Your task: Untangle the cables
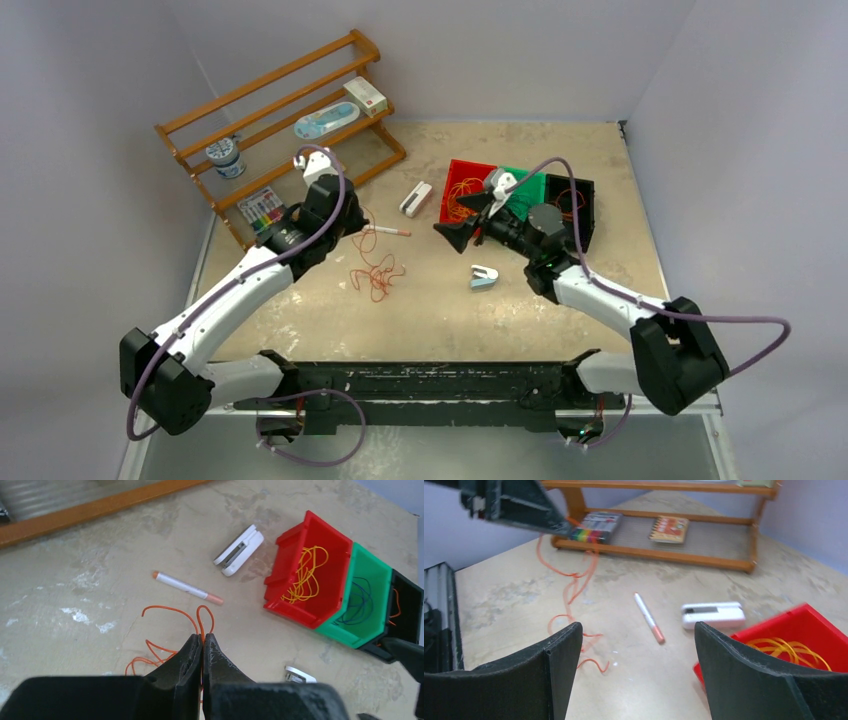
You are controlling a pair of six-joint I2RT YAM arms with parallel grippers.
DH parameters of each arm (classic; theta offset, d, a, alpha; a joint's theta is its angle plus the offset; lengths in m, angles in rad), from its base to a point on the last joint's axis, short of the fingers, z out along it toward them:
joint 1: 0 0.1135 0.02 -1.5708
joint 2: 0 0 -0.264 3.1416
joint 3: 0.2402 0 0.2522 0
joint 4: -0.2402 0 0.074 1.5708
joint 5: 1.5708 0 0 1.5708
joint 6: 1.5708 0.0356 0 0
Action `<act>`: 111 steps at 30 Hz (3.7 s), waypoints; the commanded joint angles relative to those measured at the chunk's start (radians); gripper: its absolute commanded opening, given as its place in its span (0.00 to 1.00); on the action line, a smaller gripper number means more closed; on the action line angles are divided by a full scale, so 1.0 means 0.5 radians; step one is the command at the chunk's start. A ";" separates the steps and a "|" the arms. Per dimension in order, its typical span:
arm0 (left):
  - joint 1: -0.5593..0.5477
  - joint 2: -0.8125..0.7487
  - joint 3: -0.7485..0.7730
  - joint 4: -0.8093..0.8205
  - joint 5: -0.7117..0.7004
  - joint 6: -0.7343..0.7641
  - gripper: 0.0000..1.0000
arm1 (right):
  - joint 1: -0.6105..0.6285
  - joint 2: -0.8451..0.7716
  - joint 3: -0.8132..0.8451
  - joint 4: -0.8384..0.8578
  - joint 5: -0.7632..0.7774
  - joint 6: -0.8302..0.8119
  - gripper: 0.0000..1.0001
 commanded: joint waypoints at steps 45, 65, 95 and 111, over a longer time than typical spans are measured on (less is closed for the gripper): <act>-0.002 -0.048 0.876 0.239 0.613 0.314 0.00 | 0.536 1.268 0.748 0.888 -0.105 0.180 0.34; 0.001 0.179 1.500 0.139 0.384 0.487 0.00 | 0.563 1.184 0.156 0.781 0.118 0.193 0.00; 0.000 0.236 1.815 0.070 0.349 0.575 0.00 | 0.569 0.995 -0.122 0.641 0.354 0.198 0.43; 0.000 0.304 2.156 0.110 0.242 0.699 0.00 | 0.569 1.066 -0.198 0.731 0.404 0.266 0.43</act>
